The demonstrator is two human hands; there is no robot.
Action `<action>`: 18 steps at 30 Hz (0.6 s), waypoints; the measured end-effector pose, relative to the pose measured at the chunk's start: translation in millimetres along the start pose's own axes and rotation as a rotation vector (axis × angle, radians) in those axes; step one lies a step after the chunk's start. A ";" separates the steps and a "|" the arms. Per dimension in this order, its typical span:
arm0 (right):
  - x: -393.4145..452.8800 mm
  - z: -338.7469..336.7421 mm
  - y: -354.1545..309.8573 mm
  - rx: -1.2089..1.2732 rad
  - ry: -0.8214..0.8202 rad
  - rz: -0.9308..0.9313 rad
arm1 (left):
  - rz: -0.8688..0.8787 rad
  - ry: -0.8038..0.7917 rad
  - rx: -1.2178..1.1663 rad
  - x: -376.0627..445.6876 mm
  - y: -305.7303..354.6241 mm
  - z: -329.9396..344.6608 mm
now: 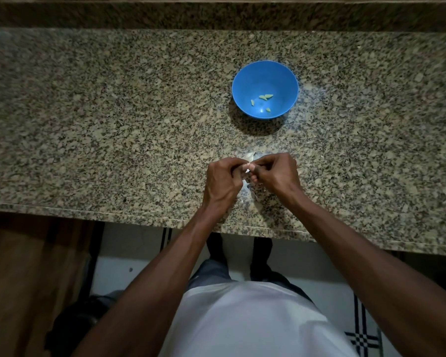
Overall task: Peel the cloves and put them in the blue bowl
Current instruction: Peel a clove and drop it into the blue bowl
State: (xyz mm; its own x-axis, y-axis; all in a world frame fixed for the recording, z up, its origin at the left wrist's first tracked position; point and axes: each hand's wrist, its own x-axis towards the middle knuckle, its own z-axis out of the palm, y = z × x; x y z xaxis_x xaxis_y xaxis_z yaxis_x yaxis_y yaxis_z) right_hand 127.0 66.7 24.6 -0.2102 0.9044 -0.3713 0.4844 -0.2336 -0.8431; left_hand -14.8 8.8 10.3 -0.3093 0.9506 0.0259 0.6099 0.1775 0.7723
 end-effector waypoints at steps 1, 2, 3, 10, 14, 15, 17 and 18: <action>-0.5 2.3 0.6 -0.053 0.021 -0.053 | -0.052 -0.004 -0.020 0.6 0.9 0.0; -1.2 4.1 1.5 -0.118 0.035 -0.120 | -0.099 -0.010 -0.036 1.2 1.8 -0.3; -1.5 6.0 2.6 -0.185 0.046 -0.191 | -0.136 -0.013 -0.052 2.0 2.8 -1.3; 0.8 9.7 6.0 -0.341 0.057 -0.325 | -0.355 -0.041 -0.157 -2.3 -0.9 2.0; 2.1 1.1 2.9 -0.100 -0.017 -0.123 | -0.388 -0.054 -0.319 -3.7 0.2 -3.6; 3.2 -1.0 2.1 -0.029 -0.046 -0.054 | -0.402 -0.065 -0.382 -4.4 0.9 -5.1; 5.3 -4.5 1.2 0.124 -0.108 0.053 | -0.450 -0.080 -0.536 -6.5 1.4 -7.4; 6.1 -6.8 0.9 0.193 -0.132 0.091 | -0.481 -0.082 -0.617 -7.7 1.1 -7.6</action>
State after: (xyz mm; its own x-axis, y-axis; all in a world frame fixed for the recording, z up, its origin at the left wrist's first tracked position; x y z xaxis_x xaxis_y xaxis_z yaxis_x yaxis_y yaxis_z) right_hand 131.9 74.4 24.2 -0.2881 0.8253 -0.4857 0.3374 -0.3872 -0.8580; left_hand -17.3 -0.2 15.8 -0.3669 0.8252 -0.4294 -0.0999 0.4239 0.9002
